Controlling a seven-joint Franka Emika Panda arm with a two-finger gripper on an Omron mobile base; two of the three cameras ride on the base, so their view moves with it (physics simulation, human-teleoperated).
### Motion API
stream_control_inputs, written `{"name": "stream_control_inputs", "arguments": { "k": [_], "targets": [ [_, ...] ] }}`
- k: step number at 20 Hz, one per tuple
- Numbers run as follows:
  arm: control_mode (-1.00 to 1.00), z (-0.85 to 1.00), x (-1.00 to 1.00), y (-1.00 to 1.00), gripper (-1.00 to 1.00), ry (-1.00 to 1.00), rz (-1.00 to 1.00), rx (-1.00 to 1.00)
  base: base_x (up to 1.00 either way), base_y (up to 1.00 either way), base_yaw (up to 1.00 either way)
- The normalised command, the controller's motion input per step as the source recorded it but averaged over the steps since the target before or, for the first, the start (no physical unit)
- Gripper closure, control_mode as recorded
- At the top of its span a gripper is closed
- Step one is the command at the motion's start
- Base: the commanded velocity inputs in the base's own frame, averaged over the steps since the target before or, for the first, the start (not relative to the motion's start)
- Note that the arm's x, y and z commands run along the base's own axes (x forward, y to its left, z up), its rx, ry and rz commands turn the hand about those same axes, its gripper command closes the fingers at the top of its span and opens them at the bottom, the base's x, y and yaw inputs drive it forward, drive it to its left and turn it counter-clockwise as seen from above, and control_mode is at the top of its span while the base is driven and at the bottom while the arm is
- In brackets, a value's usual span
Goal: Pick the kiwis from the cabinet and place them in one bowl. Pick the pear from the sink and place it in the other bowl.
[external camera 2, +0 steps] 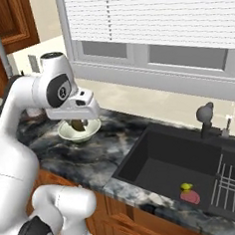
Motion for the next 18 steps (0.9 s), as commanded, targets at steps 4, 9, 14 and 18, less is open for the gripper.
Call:
{"name": "stream_control_inputs", "arguments": {
  "k": [4,9,14,18],
  "targets": [
    [-1.00,-0.49,0.87,0.00,1.00,0.04,0.20,0.00,0.00,0.00,0.00],
    [-1.00,-0.21,0.71,0.12,1.00,0.18,0.08,0.00,0.00,0.00,0.00],
    [-1.00,-0.22,0.49,0.01,1.00,0.16,0.14,0.00,0.00,0.00,0.00],
    [-1.00,-0.34,0.55,0.15,1.00,0.12,0.19,0.00,0.00,0.00,0.00]
  ]
}}
